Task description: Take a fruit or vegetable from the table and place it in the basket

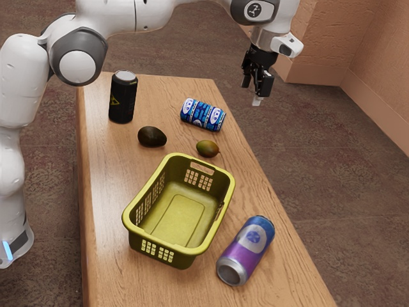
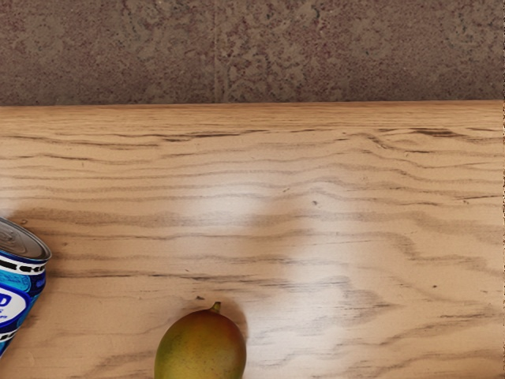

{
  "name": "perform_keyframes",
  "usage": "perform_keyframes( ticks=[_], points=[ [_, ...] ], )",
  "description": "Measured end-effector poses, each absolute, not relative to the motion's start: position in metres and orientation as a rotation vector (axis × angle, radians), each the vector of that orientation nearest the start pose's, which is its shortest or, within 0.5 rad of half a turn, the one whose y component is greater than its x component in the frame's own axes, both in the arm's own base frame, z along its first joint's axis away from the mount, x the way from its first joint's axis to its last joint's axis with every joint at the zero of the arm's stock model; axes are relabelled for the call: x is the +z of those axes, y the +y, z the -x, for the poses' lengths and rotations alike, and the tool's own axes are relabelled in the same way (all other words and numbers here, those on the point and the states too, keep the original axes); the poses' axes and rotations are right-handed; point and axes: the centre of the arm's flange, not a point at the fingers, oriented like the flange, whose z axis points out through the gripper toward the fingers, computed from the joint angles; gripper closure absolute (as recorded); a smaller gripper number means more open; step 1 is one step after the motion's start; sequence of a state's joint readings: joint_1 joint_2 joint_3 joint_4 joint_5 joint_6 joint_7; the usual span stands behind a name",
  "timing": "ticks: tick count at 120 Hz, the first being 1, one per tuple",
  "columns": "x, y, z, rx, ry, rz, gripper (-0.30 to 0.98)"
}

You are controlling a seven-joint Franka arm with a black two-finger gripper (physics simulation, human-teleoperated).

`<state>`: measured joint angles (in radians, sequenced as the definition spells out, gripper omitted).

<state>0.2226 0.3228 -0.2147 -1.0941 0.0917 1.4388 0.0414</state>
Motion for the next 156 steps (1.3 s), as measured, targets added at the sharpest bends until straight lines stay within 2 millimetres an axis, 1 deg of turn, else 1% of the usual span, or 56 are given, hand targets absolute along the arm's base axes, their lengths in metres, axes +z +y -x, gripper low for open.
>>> perform_keyframes(
  ticks=[24, 29, 32, 37, 40, 43, 46, 55, 62, 72, 79, 87, 93, 97, 104, 114, 125, 138, 146, 156],
  points=[
    [0.645, 0.043, -0.633, -0.043, 0.013, 3.126, 0.0],
    [0.646, 0.046, -0.632, -0.046, 0.004, 3.126, 0.0],
    [0.653, 0.046, -0.628, -0.063, 0.002, 3.125, 0.0],
    [0.678, 0.039, -0.616, -0.122, 0.014, 3.115, 0.0],
    [0.689, 0.033, -0.609, -0.148, 0.027, 3.11, 0.0],
    [0.694, 0.029, -0.605, -0.158, 0.038, 3.107, 0.0],
    [0.695, 0.028, -0.604, -0.154, 0.043, 3.105, 0.0],
    [0.672, 0.031, -0.608, -0.083, 0.041, 3.112, 0.0],
    [0.643, 0.032, -0.613, -0.011, 0.048, 3.115, 0.0],
    [0.616, 0.031, -0.619, 0.035, 0.061, 3.113, 0.0],
    [0.592, 0.032, -0.623, 0.064, 0.068, 3.107, 0.0],
    [0.569, 0.044, -0.63, 0.082, 0.047, 3.103, 0.0],
    [0.549, 0.053, -0.634, 0.107, 0.031, 3.1, 0.0],
    [0.539, 0.06, -0.636, 0.113, 0.017, 3.097, 0.0],
    [0.532, 0.071, -0.638, 0.102, -0.004, 3.093, 0.0],
    [0.522, 0.073, -0.634, 0.109, -0.002, 3.09, 0.0],
    [0.514, 0.069, -0.615, 0.105, 0.014, 3.081, 0.0],
    [0.509, 0.071, -0.595, 0.055, 0.018, 3.072, 0.0],
    [0.506, 0.078, -0.595, 0.009, 0.01, 3.073, 0.0],
    [0.497, 0.084, -0.601, -0.033, 0.006, 3.077, 0.0]
  ],
)
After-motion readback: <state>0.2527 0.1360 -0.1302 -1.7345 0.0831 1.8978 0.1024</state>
